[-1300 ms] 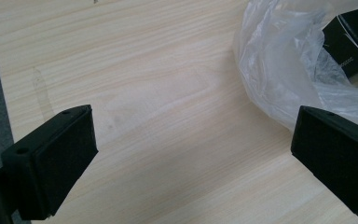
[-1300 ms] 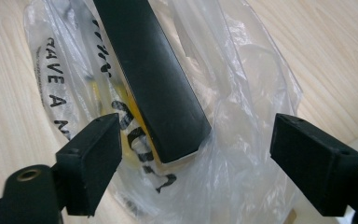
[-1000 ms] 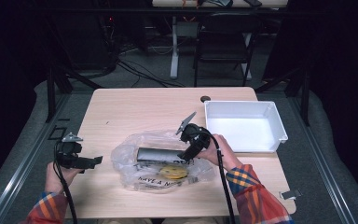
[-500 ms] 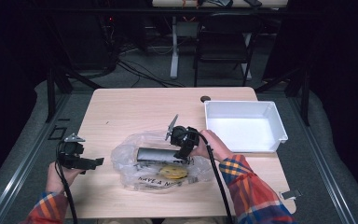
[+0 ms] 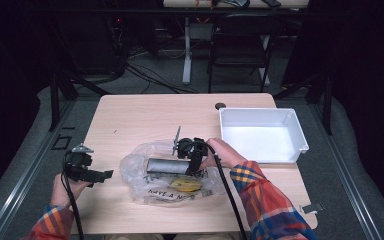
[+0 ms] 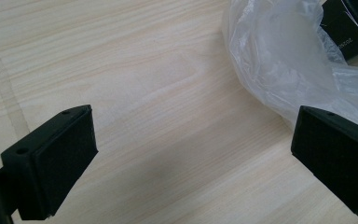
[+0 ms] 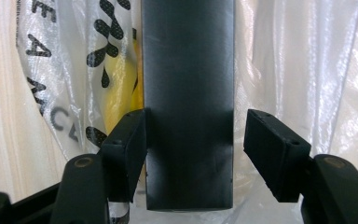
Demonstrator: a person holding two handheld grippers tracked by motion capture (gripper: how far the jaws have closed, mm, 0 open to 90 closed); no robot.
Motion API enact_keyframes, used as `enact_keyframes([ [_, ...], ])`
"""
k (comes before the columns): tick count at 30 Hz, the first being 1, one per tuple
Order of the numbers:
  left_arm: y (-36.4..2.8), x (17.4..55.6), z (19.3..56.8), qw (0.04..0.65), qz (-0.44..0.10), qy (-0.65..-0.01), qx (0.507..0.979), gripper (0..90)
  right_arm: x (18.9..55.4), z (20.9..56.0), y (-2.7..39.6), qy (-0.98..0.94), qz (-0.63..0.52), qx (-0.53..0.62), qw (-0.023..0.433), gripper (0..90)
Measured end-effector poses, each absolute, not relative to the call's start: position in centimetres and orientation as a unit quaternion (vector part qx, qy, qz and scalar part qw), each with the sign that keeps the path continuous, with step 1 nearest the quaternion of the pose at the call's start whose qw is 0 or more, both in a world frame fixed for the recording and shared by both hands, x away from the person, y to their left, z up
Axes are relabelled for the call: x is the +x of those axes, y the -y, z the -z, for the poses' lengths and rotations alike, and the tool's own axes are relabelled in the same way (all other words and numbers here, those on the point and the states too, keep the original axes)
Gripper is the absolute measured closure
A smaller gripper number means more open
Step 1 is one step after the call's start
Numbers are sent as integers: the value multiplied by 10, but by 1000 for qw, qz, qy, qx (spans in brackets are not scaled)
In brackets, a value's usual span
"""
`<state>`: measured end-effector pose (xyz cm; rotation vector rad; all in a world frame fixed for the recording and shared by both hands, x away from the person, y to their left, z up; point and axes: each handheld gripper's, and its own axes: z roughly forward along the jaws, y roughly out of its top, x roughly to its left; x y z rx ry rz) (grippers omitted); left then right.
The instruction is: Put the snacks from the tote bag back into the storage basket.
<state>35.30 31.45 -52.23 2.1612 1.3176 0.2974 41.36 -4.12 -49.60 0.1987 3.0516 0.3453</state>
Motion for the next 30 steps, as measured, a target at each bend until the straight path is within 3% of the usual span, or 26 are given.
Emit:
enact_keyframes([
  [17, -309, 354, 525, 283, -101, -486, 821, 1, 417, 523, 14, -998, -43, 49, 23, 407],
  [30, -310, 354, 525, 282, -100, -486, 821, 1, 417, 510, 19, -996, -74, 57, 11, 421],
])
